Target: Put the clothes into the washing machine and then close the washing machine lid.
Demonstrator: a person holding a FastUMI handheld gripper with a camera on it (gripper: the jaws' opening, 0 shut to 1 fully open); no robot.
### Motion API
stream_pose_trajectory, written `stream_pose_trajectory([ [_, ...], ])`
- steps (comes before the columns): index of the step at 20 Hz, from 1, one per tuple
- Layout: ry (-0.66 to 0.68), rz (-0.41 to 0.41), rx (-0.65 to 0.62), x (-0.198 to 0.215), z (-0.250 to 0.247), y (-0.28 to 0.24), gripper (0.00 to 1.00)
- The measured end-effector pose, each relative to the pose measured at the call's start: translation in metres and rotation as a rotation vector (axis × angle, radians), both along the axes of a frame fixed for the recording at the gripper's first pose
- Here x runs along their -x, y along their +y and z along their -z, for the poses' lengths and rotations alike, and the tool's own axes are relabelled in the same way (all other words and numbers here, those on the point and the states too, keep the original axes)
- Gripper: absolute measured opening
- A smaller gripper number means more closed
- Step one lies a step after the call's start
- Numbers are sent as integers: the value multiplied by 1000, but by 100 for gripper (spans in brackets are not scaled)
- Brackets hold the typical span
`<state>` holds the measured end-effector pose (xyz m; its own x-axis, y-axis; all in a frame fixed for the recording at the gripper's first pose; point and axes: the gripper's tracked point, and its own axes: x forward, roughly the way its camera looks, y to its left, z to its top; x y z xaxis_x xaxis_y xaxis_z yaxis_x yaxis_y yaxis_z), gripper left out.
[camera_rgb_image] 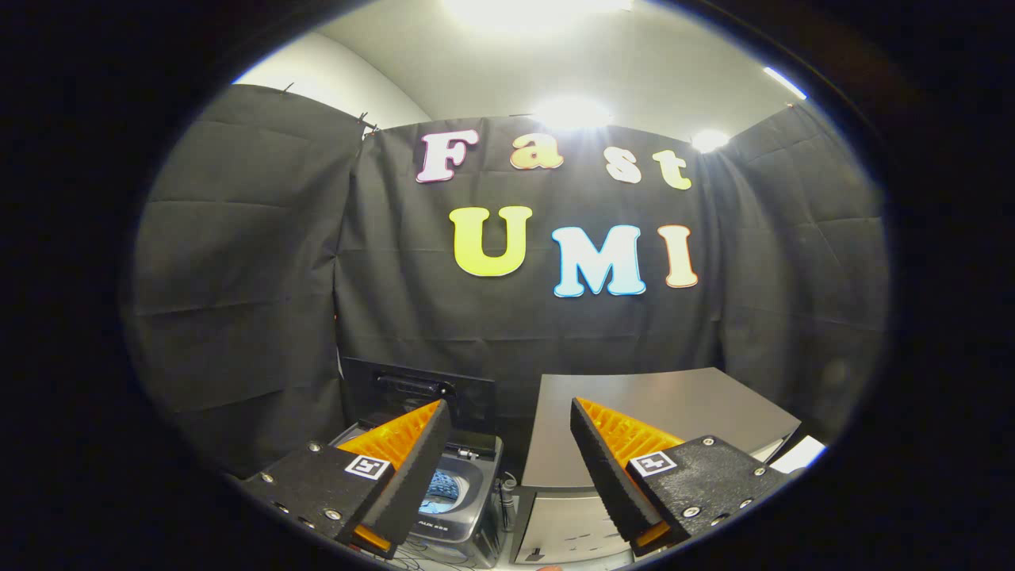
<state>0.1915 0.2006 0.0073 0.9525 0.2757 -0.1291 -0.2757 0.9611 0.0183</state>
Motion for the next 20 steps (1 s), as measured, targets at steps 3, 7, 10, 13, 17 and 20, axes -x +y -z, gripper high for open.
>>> stream_pose_trajectory([
  [3,-7,9,-29,-12,-5,9,95],
  [7,1,-5,-59,-43,-9,40,95],
  [10,16,-25,-82,-69,-10,72,95],
  [13,25,-45,-83,-98,-5,109,94],
  [17,49,-60,-103,-139,7,163,95],
  [20,81,-58,-126,-168,19,200,94],
])
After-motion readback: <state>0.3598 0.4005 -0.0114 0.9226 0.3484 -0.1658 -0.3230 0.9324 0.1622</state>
